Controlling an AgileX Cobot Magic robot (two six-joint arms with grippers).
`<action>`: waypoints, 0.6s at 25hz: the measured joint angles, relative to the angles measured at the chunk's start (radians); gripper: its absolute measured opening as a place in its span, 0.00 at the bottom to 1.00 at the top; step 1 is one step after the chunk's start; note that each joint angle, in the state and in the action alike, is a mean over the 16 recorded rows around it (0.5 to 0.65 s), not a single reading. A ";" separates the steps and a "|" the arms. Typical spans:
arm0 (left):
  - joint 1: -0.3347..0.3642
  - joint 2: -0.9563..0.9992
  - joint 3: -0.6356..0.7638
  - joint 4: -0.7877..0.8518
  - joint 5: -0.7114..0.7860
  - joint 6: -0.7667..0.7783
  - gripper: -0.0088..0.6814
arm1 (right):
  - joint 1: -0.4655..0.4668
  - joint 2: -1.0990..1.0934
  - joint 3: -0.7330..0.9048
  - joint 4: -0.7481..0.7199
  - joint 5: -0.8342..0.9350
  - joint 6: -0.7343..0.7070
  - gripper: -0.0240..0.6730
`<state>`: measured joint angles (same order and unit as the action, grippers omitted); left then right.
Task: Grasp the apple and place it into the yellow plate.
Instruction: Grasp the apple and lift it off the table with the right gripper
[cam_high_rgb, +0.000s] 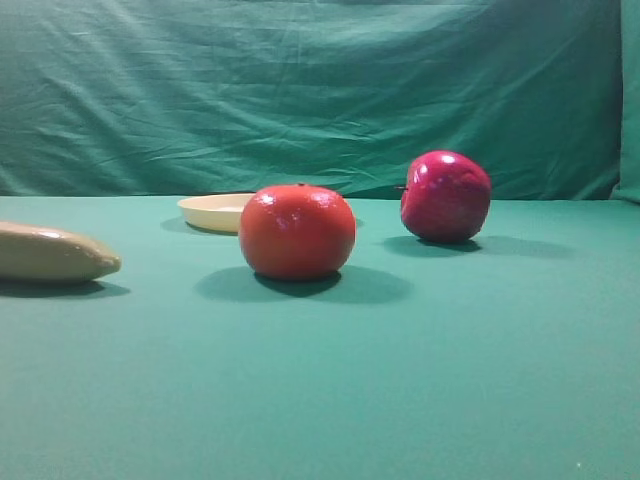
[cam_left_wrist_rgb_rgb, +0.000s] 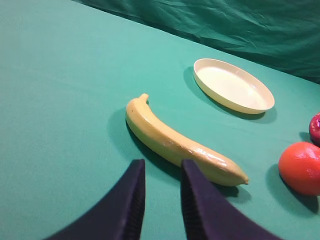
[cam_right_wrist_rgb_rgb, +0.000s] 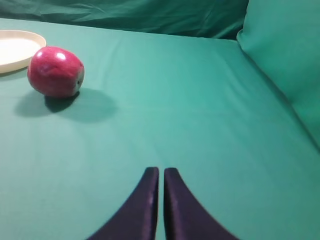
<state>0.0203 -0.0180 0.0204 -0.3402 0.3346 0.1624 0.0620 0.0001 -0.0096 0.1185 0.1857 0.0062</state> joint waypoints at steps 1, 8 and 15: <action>0.000 0.000 0.000 0.000 0.000 0.000 0.24 | 0.000 0.008 -0.011 0.012 -0.010 0.000 0.03; 0.000 0.000 0.000 0.000 0.000 0.000 0.24 | 0.000 0.133 -0.135 0.045 0.002 -0.003 0.03; 0.000 0.000 0.000 0.000 0.000 0.000 0.24 | 0.007 0.384 -0.306 0.046 0.092 -0.053 0.03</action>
<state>0.0203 -0.0180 0.0204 -0.3402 0.3346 0.1624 0.0688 0.3837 -0.3157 0.1646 0.2775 -0.0468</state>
